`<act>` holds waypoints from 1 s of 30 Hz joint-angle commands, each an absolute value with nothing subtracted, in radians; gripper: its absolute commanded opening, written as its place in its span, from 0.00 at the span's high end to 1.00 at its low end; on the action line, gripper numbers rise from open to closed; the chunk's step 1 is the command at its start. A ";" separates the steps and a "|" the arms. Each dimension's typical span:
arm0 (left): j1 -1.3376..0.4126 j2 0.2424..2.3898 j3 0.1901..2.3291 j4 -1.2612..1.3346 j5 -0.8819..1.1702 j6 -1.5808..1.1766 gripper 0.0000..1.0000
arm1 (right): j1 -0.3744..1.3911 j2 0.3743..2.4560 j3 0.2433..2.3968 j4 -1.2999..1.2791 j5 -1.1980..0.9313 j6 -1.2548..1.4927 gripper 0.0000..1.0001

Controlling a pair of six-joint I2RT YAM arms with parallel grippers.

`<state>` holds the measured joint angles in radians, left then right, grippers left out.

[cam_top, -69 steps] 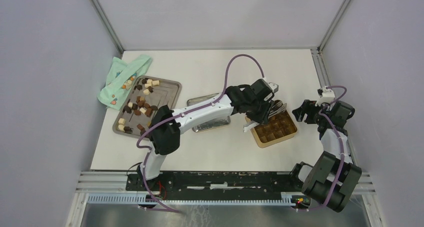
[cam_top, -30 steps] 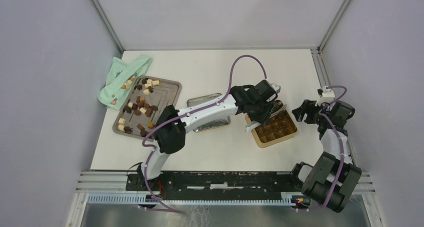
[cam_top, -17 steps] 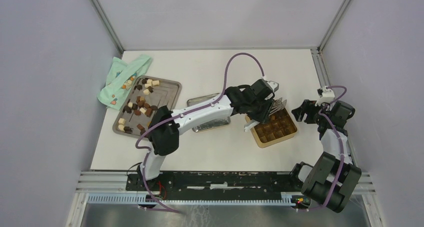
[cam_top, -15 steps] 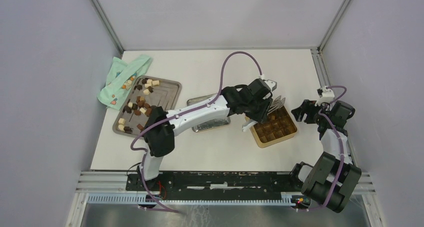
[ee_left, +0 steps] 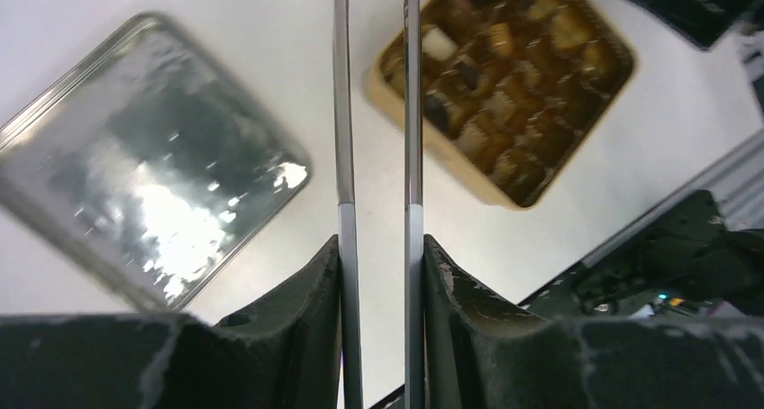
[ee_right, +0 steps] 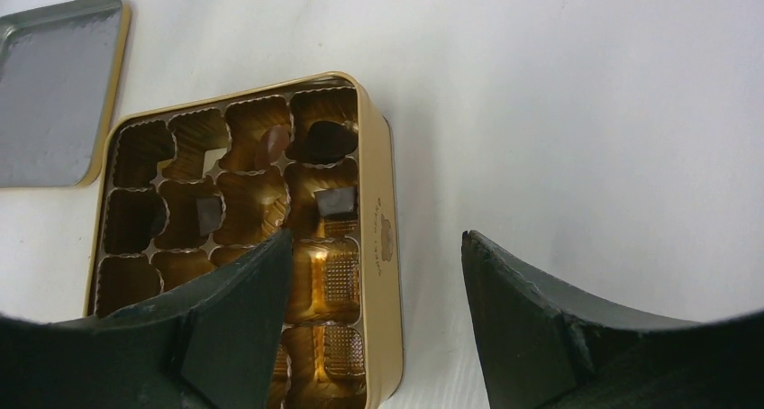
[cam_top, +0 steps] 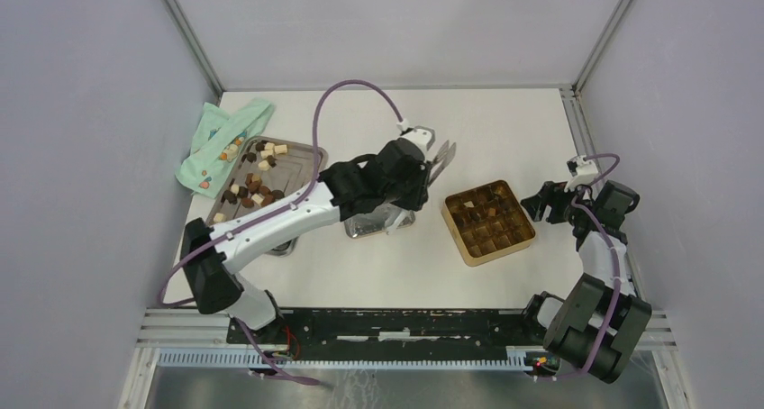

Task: Pack the chocolate
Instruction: Pick up the fake chocolate from the plate.

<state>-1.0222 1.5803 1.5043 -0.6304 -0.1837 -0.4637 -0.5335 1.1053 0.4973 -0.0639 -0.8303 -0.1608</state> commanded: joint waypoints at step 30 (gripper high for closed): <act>-0.263 1.199 1.150 -1.105 -0.218 -0.518 0.57 | -0.433 1.128 0.563 -0.168 -0.890 -0.333 0.25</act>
